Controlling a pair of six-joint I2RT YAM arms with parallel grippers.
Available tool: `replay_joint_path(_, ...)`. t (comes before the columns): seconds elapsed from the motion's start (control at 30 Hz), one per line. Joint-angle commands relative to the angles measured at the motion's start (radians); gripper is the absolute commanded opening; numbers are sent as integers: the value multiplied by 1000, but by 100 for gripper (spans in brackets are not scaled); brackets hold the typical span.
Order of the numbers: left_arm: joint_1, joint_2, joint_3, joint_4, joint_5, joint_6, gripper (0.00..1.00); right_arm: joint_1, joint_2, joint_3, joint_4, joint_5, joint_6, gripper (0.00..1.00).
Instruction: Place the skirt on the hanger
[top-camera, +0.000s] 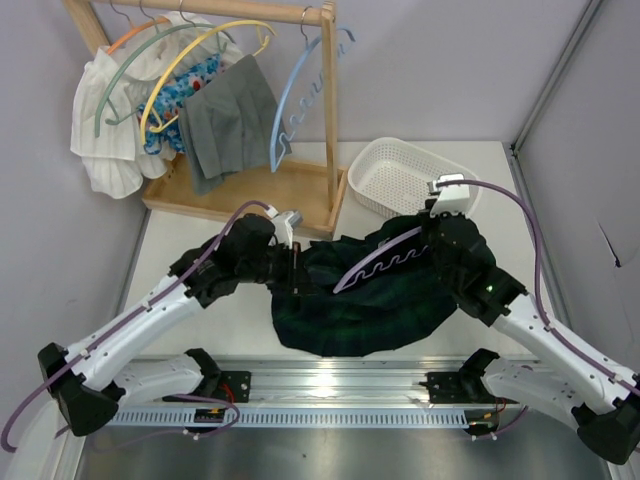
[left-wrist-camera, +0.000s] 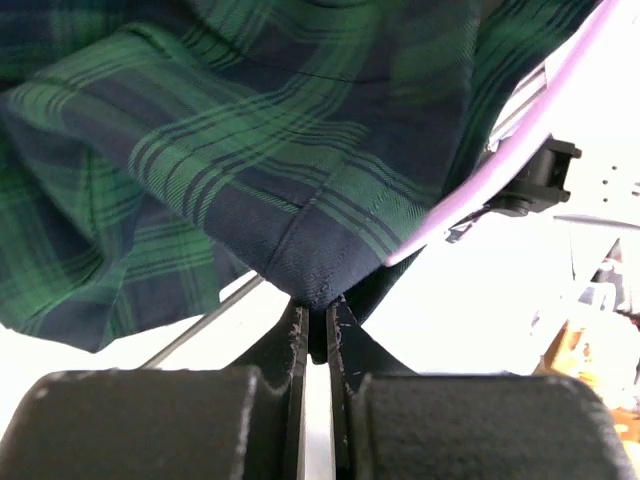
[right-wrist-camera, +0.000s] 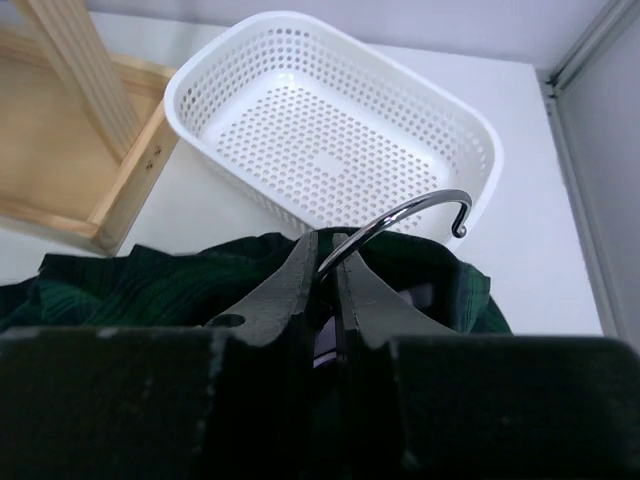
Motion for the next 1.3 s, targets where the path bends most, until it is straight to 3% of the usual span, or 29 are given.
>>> replay_joint_path(0.0,70,-18,46,-83,139,20,1,5,6,52,187,128,-102,0)
replay_joint_path(0.2,124,-18,119,-92,174,17,1,25,9,32,243,117,-130,0)
replay_joint_path(0.33,124,18,204,-106,197,-3,1,126,48,-15,368,172,-250,0)
replay_joint_path(0.57,124,79,458,-227,92,-6,1,189,147,-26,584,259,-376,0)
replay_joint_path(0.8,125,127,557,-282,-20,-43,0,144,322,96,738,398,-455,0)
replay_joint_path(1.07,139,58,422,-270,-91,-111,0,-26,293,218,473,320,-174,0)
replay_joint_path(1.27,145,74,501,-268,-106,-138,0,-8,320,224,532,312,-261,0)
